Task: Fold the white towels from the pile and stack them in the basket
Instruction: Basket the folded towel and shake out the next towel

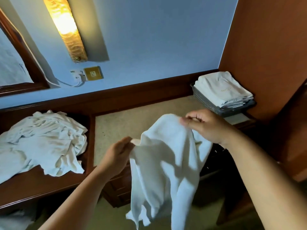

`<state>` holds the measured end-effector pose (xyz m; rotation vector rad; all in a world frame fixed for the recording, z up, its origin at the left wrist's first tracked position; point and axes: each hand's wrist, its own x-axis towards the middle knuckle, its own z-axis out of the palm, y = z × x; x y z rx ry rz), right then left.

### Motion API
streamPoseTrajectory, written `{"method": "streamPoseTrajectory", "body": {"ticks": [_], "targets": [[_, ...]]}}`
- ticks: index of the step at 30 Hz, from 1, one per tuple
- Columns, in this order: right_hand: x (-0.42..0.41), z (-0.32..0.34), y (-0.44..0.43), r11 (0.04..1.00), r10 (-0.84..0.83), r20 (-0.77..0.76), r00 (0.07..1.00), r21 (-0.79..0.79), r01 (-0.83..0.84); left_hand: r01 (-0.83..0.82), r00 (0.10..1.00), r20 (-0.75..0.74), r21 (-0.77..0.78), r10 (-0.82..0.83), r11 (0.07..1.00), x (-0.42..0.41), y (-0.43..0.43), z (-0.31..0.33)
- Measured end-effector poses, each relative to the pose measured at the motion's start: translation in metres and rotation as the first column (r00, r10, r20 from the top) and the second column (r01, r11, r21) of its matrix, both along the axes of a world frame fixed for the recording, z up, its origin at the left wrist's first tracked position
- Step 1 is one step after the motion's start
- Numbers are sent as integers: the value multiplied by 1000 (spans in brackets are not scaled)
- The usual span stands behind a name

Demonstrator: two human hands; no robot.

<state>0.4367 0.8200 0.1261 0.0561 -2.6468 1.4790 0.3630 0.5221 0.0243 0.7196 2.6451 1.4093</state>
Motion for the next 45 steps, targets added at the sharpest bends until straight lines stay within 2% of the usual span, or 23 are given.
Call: {"method": "streamPoseTrajectory", "body": {"ticks": [2, 4, 6, 9, 11, 13, 14, 16, 17, 19, 21, 22, 24, 26, 28, 30, 32, 34, 36, 40, 42, 43, 45], "targets": [[1, -7, -2, 982, -76, 36, 996, 178, 68, 76, 996, -55, 94, -71, 993, 7, 20, 31], [5, -11, -15, 977, -51, 58, 997, 210, 38, 193, 977, -123, 141, -176, 971, 19, 41, 66], [8, -16, -29, 980, 29, 83, 996, 194, -45, 287, 940, -212, 78, -266, 955, 25, 55, 91], [8, -22, -37, 983, 56, -30, 998, 175, -50, 285, 905, -330, -2, -270, 958, 19, 60, 102], [10, -19, -33, 994, -8, -131, 991, 108, 22, 222, 948, -254, 102, -190, 970, 18, 60, 90], [12, -10, -31, 994, -113, -197, 974, -35, 108, 225, 972, 2, 296, -237, 928, 25, 63, 70], [11, -6, -30, 985, -153, -208, 966, -106, 133, 249, 948, 112, 327, -299, 912, 31, 66, 56], [10, 5, -29, 966, -202, -207, 957, -202, 161, 340, 913, 177, 172, -368, 925, 38, 69, 26], [9, 8, -27, 962, -216, -203, 955, -211, 173, 364, 919, 146, 47, -367, 930, 37, 67, 10], [12, 13, -19, 951, -257, -198, 946, -227, 211, 271, 957, 120, -55, -263, 961, 29, 58, -13], [16, 16, -6, 958, -258, -162, 953, -174, 230, 18, 984, 178, 53, -27, 998, 17, 50, -17], [18, 15, 1, 967, -249, -127, 960, -83, 240, -126, 974, 206, 150, 93, 981, 13, 46, -10], [19, 15, 8, 968, -211, -64, 975, 122, 218, -221, 971, 153, 299, 182, 928, 6, 42, 19], [18, 12, 2, 967, -141, -3, 990, 212, 138, -68, 993, -72, 255, 89, 965, 6, 45, 58], [18, 7, -18, 970, -71, 73, 995, 239, 52, 158, 963, -237, 107, -129, 982, 12, 56, 96], [15, -5, -37, 981, -4, 86, 996, 194, -13, 332, 899, -304, 2, -316, 943, 16, 64, 120], [12, -16, -44, 990, 52, 25, 998, 133, -55, 366, 876, -324, -35, -357, 930, 12, 67, 128], [11, -15, -37, 995, 38, -32, 999, 94, -35, 293, 919, -264, -37, -293, 955, 2, 64, 120], [13, -10, -27, 998, -35, -86, 996, 57, 40, 224, 953, -169, -163, -251, 961, -13, 48, 90], [16, 5, -8, 986, -166, -147, 975, 4, 169, 237, 970, 70, -475, -232, 847, -33, -1, 4], [18, 9, -11, 993, -97, -122, 988, 48, 104, 167, 986, 100, -549, -134, 819, -34, -15, -26], [20, 10, -17, 996, -34, -102, 994, 81, 42, 126, 989, 132, -523, -66, 843, -34, -14, -32], [21, 7, -30, 990, 39, -76, 996, 139, -28, -3, 961, 266, -255, 73, 967, -33, -5, -32]]}}
